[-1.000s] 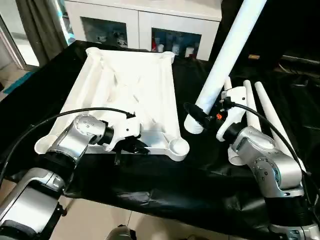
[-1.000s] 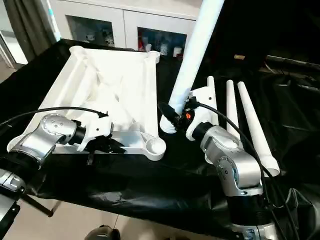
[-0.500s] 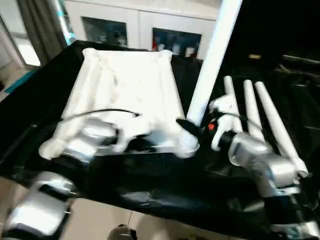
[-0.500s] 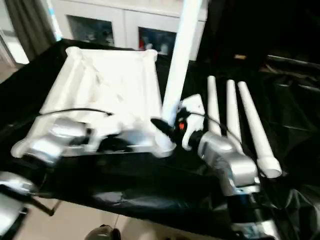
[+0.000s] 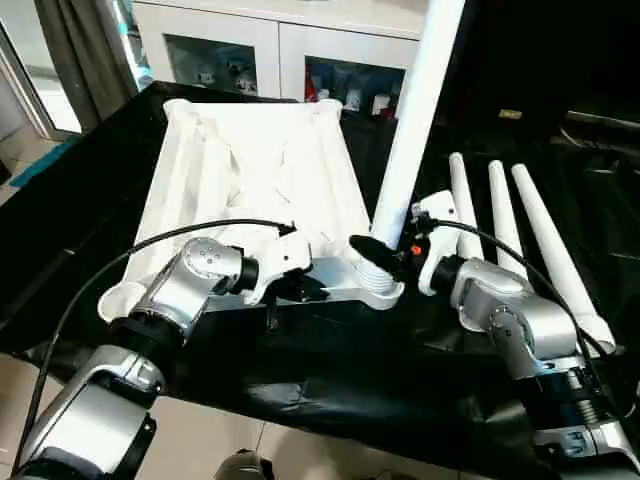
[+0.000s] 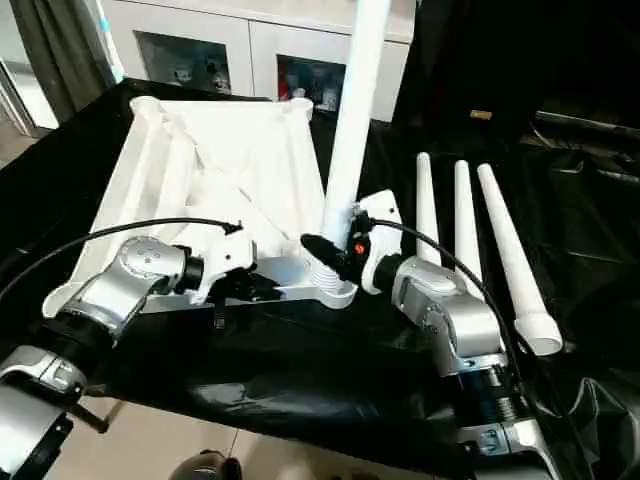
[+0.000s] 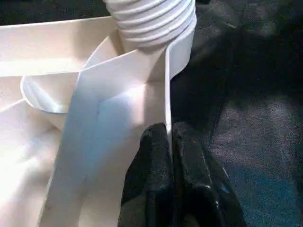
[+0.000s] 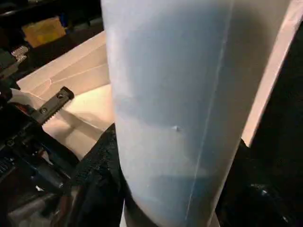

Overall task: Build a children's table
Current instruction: Insert table leg to table base

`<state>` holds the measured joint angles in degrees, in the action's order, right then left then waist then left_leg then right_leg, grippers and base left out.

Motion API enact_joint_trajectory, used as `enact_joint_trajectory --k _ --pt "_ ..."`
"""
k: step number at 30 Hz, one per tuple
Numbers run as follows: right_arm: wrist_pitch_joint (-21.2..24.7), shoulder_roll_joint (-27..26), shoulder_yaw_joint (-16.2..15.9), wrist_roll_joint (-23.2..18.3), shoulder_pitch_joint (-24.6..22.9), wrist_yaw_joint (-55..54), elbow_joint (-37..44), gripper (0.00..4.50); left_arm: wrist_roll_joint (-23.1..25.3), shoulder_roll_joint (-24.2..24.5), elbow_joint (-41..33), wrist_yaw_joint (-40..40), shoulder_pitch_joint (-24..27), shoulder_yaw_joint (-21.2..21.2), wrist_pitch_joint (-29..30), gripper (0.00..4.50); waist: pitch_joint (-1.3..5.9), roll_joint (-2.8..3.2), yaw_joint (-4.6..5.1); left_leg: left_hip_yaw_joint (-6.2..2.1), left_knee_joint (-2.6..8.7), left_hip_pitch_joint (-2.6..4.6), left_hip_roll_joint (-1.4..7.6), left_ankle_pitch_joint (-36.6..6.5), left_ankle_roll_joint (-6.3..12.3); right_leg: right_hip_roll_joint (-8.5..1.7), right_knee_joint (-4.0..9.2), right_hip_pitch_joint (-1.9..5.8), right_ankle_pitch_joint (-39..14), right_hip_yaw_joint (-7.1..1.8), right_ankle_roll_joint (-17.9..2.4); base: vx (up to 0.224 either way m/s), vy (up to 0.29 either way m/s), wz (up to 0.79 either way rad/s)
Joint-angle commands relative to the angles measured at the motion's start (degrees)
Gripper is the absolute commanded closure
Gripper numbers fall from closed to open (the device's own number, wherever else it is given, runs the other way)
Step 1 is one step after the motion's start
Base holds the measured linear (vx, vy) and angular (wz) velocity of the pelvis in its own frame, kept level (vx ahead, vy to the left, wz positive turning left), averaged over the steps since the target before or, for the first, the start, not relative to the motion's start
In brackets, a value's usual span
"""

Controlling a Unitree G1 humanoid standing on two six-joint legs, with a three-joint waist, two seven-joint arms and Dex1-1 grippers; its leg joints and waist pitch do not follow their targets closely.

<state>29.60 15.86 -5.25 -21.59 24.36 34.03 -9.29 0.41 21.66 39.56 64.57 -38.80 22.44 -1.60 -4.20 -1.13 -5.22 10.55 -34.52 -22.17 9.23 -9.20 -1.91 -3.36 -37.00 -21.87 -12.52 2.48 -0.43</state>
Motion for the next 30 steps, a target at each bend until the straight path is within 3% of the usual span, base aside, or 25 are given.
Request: enact_joint_trajectory --k 1,3,15,16,23,30 --pt "0.48 0.79 -0.36 0.88 0.13 0.38 -0.33 2.58 0.59 0.08 -0.55 -0.31 0.62 -0.17 0.31 4.5 4.48 -0.01 -0.12 -1.6 3.98 1.48 4.07 -11.49 -0.64 -5.75 4.85 2.11 -7.73 -2.92 -13.02 0.0 0.0 0.0" --pt "0.77 1.35 -0.01 0.92 0.15 0.89 -0.43 2.58 0.8 0.3 -0.41 0.39 0.51 -0.15 0.38 4.5 4.43 0.29 -0.12 -1.62 3.98 1.45 4.05 -11.71 -0.7 -5.8 4.92 2.1 -7.43 -2.97 -13.19 0.0 0.0 0.0" --pt "0.62 1.48 0.27 1.05 0.21 0.86 -0.7 2.58 0.83 0.41 -0.62 0.56 0.53 -0.27 0.43 4.5 4.43 0.31 -0.08 -1.66 4.07 1.55 4.13 -12.55 -0.89 -5.74 4.9 2.03 -7.59 -2.92 -13.63 0.0 0.0 0.0" --pt "0.24 0.94 0.61 1.04 0.1 0.6 -1.71 2.58 0.68 0.65 -1.1 1.33 0.51 -0.28 0.7 4.5 4.27 0.55 -0.09 -1.72 4.14 1.57 4.13 -12.88 -1.01 -5.74 4.91 1.93 -7.6 -2.93 -13.67 0.0 0.0 0.0" --pt "0.02 -0.59 2.6 -0.5 -0.39 -0.23 -3.64 2.58 0.44 0.87 -1.95 2.06 0.6 -0.46 1.37 4.5 4.35 0.54 0.0 -1.72 4.17 1.62 4.16 -13.04 -1.15 -5.73 4.8 2.02 -5.91 -2.93 -14.31 0.0 0.0 0.0" --pt "-1.37 -3.07 6.6 -3.11 -2.86 -0.13 -5.99 2.59 0.46 0.89 -1.82 2.2 0.4 -0.81 1.43 4.5 4.33 0.68 -0.06 -1.76 4.27 1.64 4.21 -14.56 -1.51 -5.86 4.97 1.96 -7.09 -2.96 -14.4 0.0 0.0 0.0"
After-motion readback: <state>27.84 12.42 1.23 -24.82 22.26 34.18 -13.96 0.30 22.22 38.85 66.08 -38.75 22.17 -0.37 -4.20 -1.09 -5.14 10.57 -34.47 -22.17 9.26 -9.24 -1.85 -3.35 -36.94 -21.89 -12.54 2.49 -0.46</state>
